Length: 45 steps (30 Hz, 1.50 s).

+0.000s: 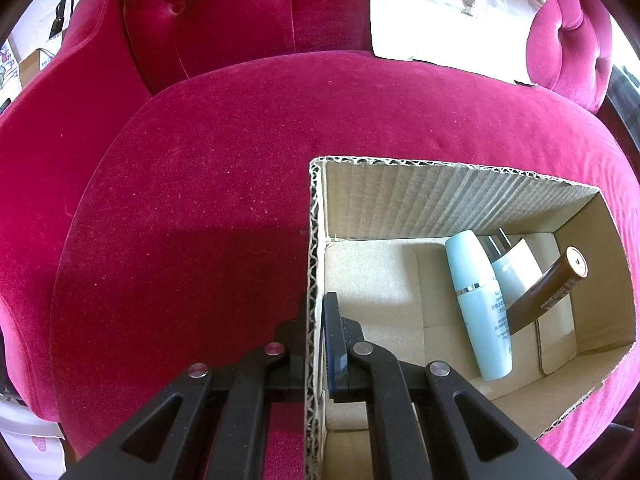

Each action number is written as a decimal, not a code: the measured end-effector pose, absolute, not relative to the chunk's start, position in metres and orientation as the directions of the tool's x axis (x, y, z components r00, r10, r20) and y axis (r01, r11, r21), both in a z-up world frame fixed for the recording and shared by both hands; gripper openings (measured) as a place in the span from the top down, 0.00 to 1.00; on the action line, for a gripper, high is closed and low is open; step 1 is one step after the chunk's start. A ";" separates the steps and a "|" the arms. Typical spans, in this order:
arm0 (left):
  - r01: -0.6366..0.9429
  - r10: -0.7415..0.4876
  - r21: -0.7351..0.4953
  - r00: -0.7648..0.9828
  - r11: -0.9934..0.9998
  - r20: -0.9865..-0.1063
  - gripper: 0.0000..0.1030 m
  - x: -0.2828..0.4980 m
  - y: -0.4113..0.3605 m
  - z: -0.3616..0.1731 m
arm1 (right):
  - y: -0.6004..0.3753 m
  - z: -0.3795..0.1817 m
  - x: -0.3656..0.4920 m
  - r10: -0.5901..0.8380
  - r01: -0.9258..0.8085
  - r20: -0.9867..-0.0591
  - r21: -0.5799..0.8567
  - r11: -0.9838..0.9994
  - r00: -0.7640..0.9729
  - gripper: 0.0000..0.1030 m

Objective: Organize rigid objects
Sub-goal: 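Carry the large white charger over the box with the right tool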

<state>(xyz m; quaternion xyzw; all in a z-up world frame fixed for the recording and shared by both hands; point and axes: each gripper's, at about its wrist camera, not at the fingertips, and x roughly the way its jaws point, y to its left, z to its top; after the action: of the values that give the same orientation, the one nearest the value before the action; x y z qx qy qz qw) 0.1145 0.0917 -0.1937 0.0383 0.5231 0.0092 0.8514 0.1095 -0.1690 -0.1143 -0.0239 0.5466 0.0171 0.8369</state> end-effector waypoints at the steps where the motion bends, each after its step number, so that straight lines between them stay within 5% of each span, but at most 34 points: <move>1: 0.024 0.056 0.075 0.452 0.997 -0.890 0.95 0.115 0.092 -0.193 | -0.166 -0.113 0.109 0.006 -0.059 -0.914 -0.020 0.998 0.406 0.42; 45: 0.026 0.056 0.076 0.455 0.997 -0.889 0.95 0.115 0.089 -0.196 | -0.046 -0.114 0.121 0.153 -0.269 -0.906 0.045 0.962 0.395 0.42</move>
<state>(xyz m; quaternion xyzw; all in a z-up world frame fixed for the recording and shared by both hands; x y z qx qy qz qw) 0.1152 0.0890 -0.1961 0.0393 0.5220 0.0091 0.8520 0.1206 -0.0457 -0.1137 -0.0542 0.5352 0.1265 0.8334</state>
